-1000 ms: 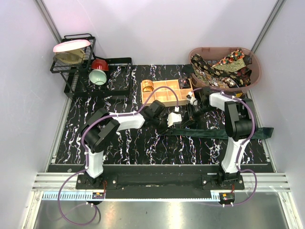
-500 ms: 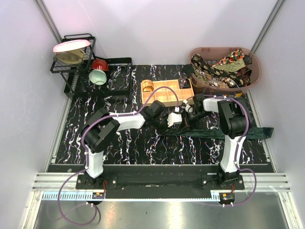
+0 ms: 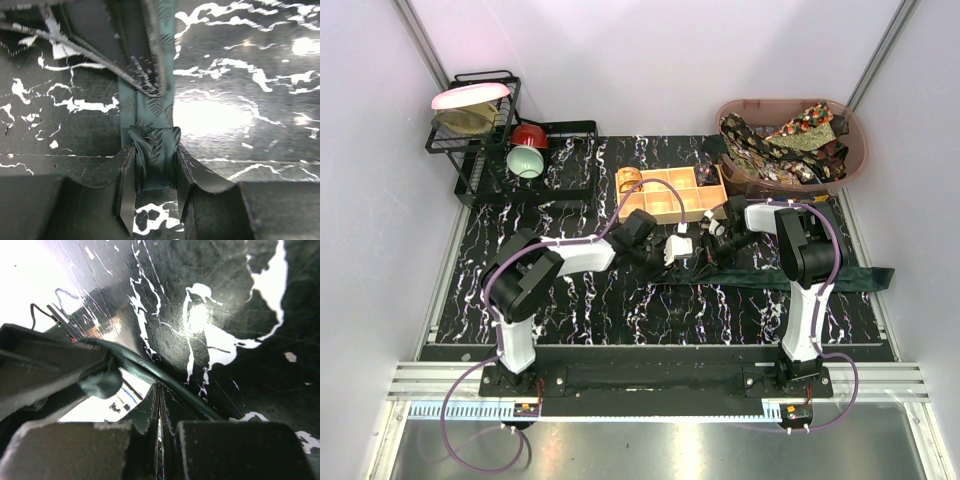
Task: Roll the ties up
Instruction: Roll the tie at the center of the board.
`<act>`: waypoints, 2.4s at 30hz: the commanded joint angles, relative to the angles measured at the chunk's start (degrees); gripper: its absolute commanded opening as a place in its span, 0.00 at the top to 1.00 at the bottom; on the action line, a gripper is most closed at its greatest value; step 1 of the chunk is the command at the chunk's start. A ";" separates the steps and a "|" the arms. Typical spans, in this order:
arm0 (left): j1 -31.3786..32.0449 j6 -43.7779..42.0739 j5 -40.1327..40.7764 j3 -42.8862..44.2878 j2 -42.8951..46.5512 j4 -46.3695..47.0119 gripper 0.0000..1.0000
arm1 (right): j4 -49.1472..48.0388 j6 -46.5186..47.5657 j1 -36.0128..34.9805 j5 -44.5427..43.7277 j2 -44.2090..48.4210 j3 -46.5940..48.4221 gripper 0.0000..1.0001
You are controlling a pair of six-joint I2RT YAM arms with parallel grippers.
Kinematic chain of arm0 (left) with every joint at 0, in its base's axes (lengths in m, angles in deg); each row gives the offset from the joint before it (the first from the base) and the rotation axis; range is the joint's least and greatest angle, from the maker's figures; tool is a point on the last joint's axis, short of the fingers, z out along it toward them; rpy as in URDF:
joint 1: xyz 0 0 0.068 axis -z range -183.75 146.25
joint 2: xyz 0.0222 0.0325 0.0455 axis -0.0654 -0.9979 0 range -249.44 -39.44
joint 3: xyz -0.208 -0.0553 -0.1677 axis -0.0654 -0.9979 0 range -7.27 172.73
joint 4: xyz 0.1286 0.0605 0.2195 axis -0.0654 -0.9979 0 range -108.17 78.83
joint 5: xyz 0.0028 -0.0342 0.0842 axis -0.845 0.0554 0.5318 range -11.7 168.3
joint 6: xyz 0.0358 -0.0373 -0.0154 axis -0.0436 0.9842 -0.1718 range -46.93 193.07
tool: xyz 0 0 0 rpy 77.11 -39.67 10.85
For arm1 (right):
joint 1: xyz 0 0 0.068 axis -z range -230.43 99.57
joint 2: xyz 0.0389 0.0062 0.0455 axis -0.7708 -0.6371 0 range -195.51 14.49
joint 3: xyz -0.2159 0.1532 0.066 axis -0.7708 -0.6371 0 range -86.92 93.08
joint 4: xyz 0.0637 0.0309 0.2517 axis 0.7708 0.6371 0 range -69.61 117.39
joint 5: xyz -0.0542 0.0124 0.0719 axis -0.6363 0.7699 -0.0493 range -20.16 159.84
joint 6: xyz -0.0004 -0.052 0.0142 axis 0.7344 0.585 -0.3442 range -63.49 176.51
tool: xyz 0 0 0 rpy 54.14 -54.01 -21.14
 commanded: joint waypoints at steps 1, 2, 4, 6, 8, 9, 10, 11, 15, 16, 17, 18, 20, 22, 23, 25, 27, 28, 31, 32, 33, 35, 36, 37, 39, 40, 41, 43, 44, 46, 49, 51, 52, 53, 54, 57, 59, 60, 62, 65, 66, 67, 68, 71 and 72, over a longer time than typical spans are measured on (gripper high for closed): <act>-0.54 -2.66 -5.43 -0.36 3.05 0.83 0.79 | -1.78 1.96 -0.01 -10.62 -2.77 0.19 0.95; -0.53 -3.02 -4.55 -0.09 2.61 0.30 0.81 | -1.78 1.88 -0.01 -10.44 -2.85 0.19 0.95; 0.08 -3.20 -0.18 2.70 0.15 -3.82 0.82 | -1.70 1.96 -0.01 -10.27 -2.77 0.28 0.96; 0.17 -2.67 2.21 4.39 -2.13 -7.51 0.83 | -1.78 2.05 -0.01 -10.18 -2.68 0.28 0.96; 0.43 -1.97 6.43 5.53 -3.10 -8.14 0.82 | -1.78 2.05 -0.01 -10.00 -2.77 0.28 0.95; 0.61 -1.97 7.75 6.06 -3.89 -9.36 0.81 | -1.70 2.14 -0.10 -9.48 -2.68 0.19 0.95; 0.96 -1.97 8.63 6.41 -4.33 -9.89 0.81 | -1.70 2.31 -0.01 -9.04 -2.59 0.11 0.95; 1.05 -1.53 10.21 7.46 -4.69 -10.16 0.81 | -1.70 2.40 -0.10 -8.69 -2.33 0.11 0.93; 2.27 -3.02 12.07 8.26 -6.53 -14.55 0.80 | -2.22 2.58 0.07 -1.86 -0.05 0.46 0.84; 2.80 -3.63 12.59 8.09 -6.71 -14.82 0.80 | -2.31 2.49 0.16 -0.26 0.65 0.54 0.81; 2.98 -4.33 12.95 7.91 -6.80 -15.00 0.79 | -2.66 2.06 0.07 0.45 2.23 0.55 0.78; 3.42 -4.60 13.30 7.65 -6.80 -15.08 0.78 | -3.19 1.62 0.25 3.33 2.85 0.55 0.72; 3.86 -5.30 14.35 7.38 -6.71 -15.17 0.77 | -4.42 0.04 0.25 5.20 4.26 0.20 0.68; 4.21 -5.31 14.97 7.73 -6.89 -15.35 0.77 | -6.17 -2.07 0.25 8.36 4.70 -0.24 0.64; 4.21 -5.13 15.32 7.82 -6.89 -15.44 0.77 | -7.05 -2.95 0.25 9.15 4.96 -0.51 0.64; 4.48 -5.13 15.76 8.26 -7.06 -15.87 0.77 | -8.37 -3.92 0.16 9.69 4.88 -1.12 0.60; 4.48 -5.31 15.94 8.35 -7.24 -16.05 0.77 | -9.51 -3.93 0.07 9.77 4.35 -1.82 0.59; 4.48 -5.48 15.76 8.35 -7.24 -16.05 0.77 | -10.30 -4.10 0.07 9.86 4.35 -2.18 0.58; 4.48 -5.75 15.41 8.35 -7.24 -16.32 0.76 | -13.90 -5.77 -0.54 9.60 4.26 -3.58 0.59; 4.56 -5.66 15.24 8.44 -7.33 -16.58 0.76 | -15.48 -6.29 -0.80 9.86 4.09 -3.93 0.59; 4.48 -5.66 15.24 8.44 -7.41 -16.58 0.76 | -15.93 -6.47 -1.15 9.95 3.91 -4.02 0.59; 4.56 -5.66 14.97 8.79 -7.50 -16.84 0.76 | -17.07 -7.00 -2.03 10.39 3.65 -4.37 0.61; 4.56 -5.57 14.97 8.88 -7.59 -16.93 0.76 | -18.47 -7.78 -2.12 10.56 3.82 -4.72 0.62; 4.56 -5.57 14.88 8.96 -7.68 -17.02 0.76 | -18.92 -8.14 -2.38 10.74 3.82 -4.99 0.62; 4.56 -5.48 14.71 8.88 -7.68 -17.37 0.76 | -20.67 -9.28 -2.56 11.44 4.26 -5.78 0.63; 4.56 -5.48 14.53 8.88 -7.59 -17.37 0.76 | -21.03 -9.29 -2.56 11.71 4.44 -5.96 0.64; 4.56 -5.40 14.44 8.96 -7.68 -17.54 0.76 | -21.29 -9.46 -2.56 12.67 4.61 -6.05 0.64; 4.48 -5.13 14.18 8.88 -7.68 -17.72 0.76 | -21.30 -9.55 -2.65 13.11 4.70 -6.40 0.66; 4.56 -5.04 14.01 8.79 -7.59 -17.72 0.76 | -21.38 -9.55 -2.65 13.46 4.88 -6.57 0.66; 4.56 -4.61 13.74 8.88 -7.77 -17.90 0.76 | -21.47 -9.29 -2.65 13.73 4.97 -6.84 0.76; 4.48 -3.99 13.48 8.97 -8.03 -18.25 0.76 | -21.38 -8.94 -2.74 12.77 4.97 -7.54 1.00; 4.48 -3.73 13.22 8.97 -7.68 -18.16 0.73 | -20.69 -8.59 -2.65 11.10 4.79 -7.72 1.00; 4.48 -3.38 12.87 8.70 -7.59 -18.07 0.71 | -20.25 -8.32 -2.56 10.22 4.44 -7.80 1.00; 4.48 -3.11 12.51 8.53 -7.16 -17.90 0.69 | -19.28 -7.88 -2.56 8.65 4.35 -7.89 1.00; 4.30 -3.02 12.34 8.35 -6.89 -17.55 0.66 | -18.93 -7.79 -2.56 7.85 4.18 -8.07 1.00; 3.43 -1.97 10.67 6.86 -5.22 -14.83 0.52 | -17.96 -7.62 -2.47 4.60 3.91 -8.42 1.00; 2.72 -0.83 8.13 5.46 -3.65 -11.76 0.46 | -16.74 -7.44 -2.30 2.58 3.30 -8.07 1.00; 2.02 -0.30 6.72 4.93 -3.03 -10.44 0.41 | -16.38 -7.35 -2.21 1.78 3.12 -8.07 1.00; 0.53 1.02 3.91 3.44 -1.10 -5.96 0.38 | -15.07 -6.66 -2.04 -0.23 3.03 -7.81 1.00; -1.32 2.69 -1.10 -0.86 1.80 2.90 0.35 | -13.48 -5.78 -1.77 -2.87 2.86 -7.46 1.00; -1.59 3.47 -2.85 -4.01 2.42 5.98 0.34 | -13.13 -5.51 -1.42 -3.23 2.68 -7.37 1.00; -2.02 4.09 -3.57 -5.26 3.21 11.23 0.30 | -12.86 -5.42 -1.33 -3.58 2.33 -7.19 1.00; -2.55 4.36 -4.10 -6.32 3.39 13.28 0.28 | -12.08 -4.90 -1.25 -4.45 2.24 -7.01 1.00; -3.26 5.85 -6.38 -8.52 2.08 18.92 0.26 | -11.37 -4.54 -1.16 -5.95 2.15 -6.75 1.00; -3.26 6.99 -6.82 -8.79 1.56 20.15 0.26 | -11.19 -4.54 -1.16 -6.31 2.07 -6.58 1.00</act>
